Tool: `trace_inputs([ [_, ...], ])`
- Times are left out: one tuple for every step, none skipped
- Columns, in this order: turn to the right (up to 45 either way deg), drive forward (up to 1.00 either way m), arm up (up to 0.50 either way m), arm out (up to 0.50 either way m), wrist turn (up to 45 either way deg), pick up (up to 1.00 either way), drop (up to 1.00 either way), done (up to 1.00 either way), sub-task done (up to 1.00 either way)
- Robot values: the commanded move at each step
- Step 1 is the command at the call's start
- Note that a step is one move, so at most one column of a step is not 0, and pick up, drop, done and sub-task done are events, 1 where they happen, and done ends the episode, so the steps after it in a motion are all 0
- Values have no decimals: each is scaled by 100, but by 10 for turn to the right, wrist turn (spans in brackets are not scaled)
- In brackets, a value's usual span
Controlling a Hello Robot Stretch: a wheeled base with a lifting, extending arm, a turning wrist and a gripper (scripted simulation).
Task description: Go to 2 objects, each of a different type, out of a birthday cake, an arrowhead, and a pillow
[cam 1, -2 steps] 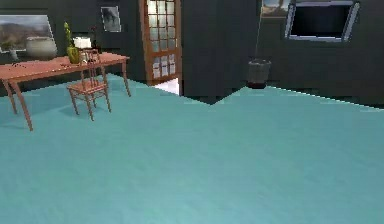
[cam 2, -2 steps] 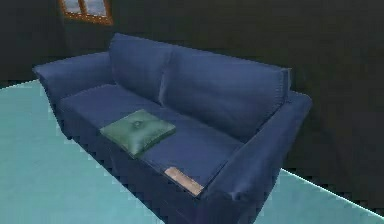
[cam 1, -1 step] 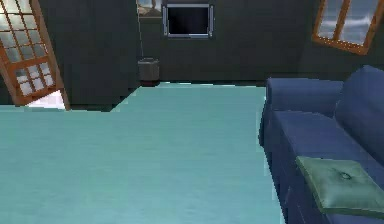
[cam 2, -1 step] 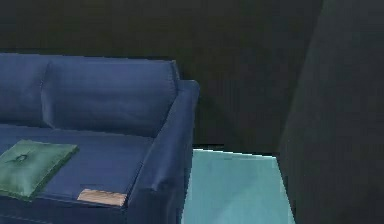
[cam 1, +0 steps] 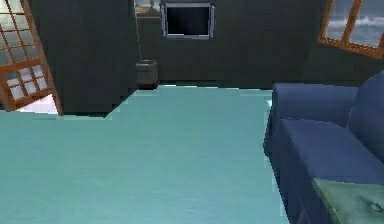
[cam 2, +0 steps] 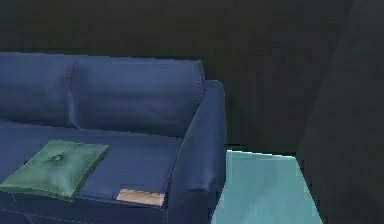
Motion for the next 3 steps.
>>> trace_inputs([
  [450, 0, 0, 0, 0, 0, 0, 0, 0],
  [0, 0, 0, 0, 0, 0, 0, 0, 100],
  [-450, 0, 0, 0, 0, 0, 0, 0, 0],
])
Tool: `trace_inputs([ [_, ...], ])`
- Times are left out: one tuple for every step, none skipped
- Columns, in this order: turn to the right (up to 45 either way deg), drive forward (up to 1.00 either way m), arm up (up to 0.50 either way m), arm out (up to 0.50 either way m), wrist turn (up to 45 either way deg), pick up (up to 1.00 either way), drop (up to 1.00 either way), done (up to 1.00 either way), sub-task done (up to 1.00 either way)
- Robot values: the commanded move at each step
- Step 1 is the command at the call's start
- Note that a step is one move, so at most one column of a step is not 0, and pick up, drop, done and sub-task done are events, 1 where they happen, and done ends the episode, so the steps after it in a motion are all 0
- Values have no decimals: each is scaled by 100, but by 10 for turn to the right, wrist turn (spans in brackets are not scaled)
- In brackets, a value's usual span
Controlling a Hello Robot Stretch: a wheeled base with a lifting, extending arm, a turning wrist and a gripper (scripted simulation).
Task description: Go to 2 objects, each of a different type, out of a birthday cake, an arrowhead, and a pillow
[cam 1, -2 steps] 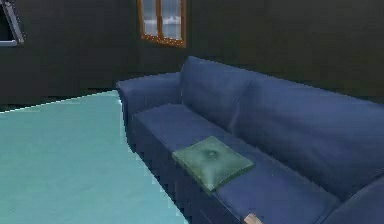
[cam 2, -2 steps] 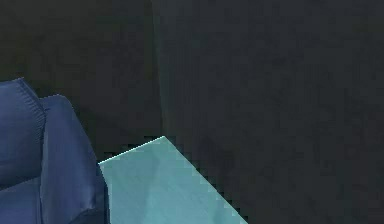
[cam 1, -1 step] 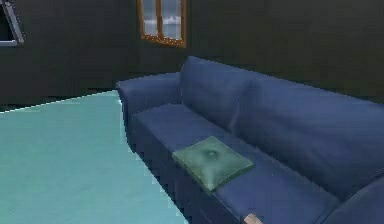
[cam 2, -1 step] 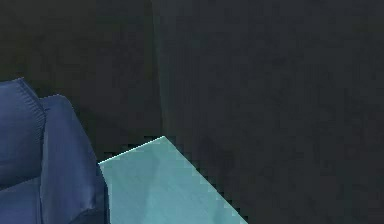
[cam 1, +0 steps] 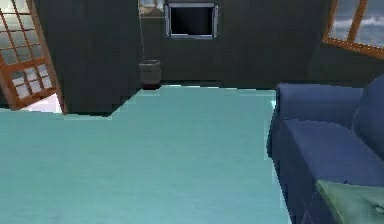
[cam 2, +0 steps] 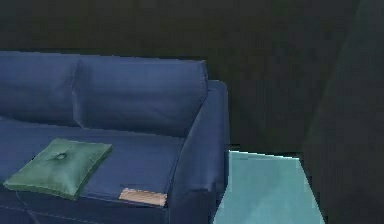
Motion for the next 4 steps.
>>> trace_inputs([
  [-450, 0, 0, 0, 0, 0, 0, 0, 0],
  [-270, 0, 0, 0, 0, 0, 0, 0, 0],
  [0, 100, 0, 0, 0, 0, 0, 0, 0],
  [0, 100, 0, 0, 0, 0, 0, 0, 0],
])
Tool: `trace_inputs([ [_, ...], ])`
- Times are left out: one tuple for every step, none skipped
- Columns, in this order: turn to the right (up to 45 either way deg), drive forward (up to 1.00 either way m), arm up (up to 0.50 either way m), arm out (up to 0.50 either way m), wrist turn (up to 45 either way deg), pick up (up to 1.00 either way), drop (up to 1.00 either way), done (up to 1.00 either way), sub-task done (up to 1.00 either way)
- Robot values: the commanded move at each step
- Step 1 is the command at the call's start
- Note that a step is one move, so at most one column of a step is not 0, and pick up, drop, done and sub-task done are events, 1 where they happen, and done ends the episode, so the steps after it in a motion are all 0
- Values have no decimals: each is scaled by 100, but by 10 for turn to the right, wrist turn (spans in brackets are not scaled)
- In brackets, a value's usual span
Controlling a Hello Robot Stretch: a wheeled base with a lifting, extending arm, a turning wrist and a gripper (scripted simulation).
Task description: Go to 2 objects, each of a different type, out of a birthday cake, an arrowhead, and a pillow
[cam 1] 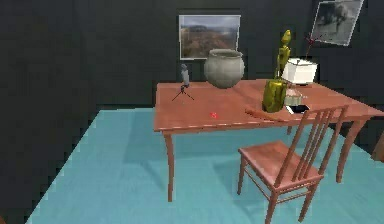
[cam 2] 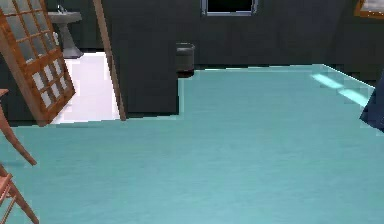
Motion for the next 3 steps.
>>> trace_inputs([
  [-60, 0, 0, 0, 0, 0, 0, 0, 0],
  [0, 55, 0, 0, 0, 0, 0, 0, 0],
  [330, 0, 0, 0, 0, 0, 0, 0, 0],
])
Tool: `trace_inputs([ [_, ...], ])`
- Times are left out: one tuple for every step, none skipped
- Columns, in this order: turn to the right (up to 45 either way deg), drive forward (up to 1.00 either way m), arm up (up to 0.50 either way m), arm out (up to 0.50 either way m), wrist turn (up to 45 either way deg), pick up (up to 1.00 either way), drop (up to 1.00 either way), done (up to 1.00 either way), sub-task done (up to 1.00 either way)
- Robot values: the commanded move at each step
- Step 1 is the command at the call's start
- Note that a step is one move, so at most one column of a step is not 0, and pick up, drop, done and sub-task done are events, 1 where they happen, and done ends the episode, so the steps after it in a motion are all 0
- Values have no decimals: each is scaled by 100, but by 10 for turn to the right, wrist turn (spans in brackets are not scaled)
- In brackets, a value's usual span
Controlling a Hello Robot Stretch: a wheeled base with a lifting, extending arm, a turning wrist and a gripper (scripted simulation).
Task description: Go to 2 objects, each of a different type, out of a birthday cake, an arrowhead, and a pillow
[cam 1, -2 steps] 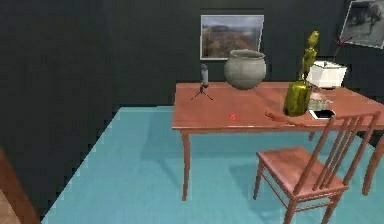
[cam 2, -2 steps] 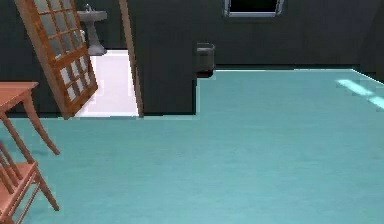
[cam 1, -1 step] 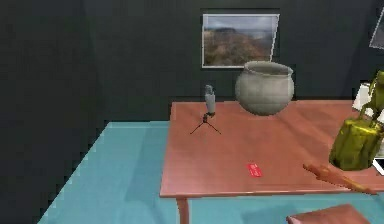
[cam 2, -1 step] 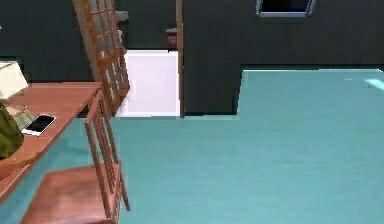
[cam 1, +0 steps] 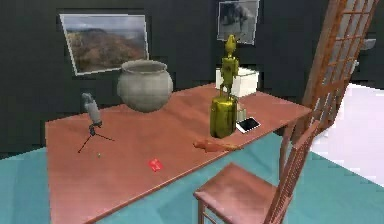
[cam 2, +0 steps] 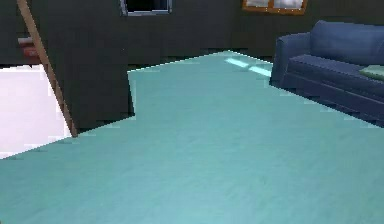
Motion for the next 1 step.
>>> trace_inputs([
  [0, 0, 0, 0, 0, 0, 0, 100, 0],
])
